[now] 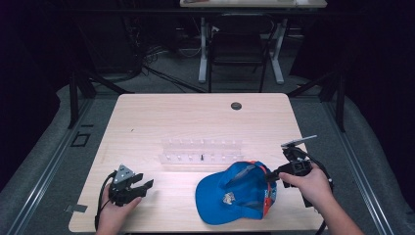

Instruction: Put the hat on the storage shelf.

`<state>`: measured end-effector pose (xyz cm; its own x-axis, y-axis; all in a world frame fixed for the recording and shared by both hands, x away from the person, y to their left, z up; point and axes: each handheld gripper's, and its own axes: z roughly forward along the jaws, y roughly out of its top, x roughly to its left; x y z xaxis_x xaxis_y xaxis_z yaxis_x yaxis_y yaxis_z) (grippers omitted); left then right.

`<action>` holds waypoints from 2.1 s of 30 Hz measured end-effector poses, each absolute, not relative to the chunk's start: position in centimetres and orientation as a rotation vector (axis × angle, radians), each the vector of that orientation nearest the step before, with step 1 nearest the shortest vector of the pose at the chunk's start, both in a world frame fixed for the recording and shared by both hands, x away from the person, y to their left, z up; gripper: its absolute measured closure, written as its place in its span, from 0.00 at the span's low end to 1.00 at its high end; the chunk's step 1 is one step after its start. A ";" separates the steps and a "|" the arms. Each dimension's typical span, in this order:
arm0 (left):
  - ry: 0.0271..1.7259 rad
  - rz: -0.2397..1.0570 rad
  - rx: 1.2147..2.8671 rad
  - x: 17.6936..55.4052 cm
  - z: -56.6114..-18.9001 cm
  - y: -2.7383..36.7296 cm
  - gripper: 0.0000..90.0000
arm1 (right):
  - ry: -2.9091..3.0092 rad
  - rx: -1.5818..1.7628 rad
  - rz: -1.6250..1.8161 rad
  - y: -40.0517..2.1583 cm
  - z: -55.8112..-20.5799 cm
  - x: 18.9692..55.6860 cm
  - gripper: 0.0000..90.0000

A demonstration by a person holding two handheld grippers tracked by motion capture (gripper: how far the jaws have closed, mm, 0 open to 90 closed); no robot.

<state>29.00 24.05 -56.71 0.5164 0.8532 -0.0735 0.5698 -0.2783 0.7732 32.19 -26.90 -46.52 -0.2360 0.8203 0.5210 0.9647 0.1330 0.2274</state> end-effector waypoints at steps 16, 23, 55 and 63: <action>1.161 0.462 1.978 29.0 -56.7 24.1 0.54 | -2.034 -1.715 -0.809 -26.3 -43.3 32.7 0.88; 1.164 0.465 1.980 29.0 -56.6 24.1 0.54 | -1.957 -1.710 -0.842 -25.6 -42.7 32.8 0.88; 1.152 0.457 1.985 28.9 -56.7 23.8 0.54 | -1.959 -1.622 -1.008 -23.2 -35.0 32.6 0.89; 1.155 0.455 1.987 28.9 -56.7 23.8 0.54 | -1.938 -1.631 -1.033 -23.6 -34.0 32.9 0.89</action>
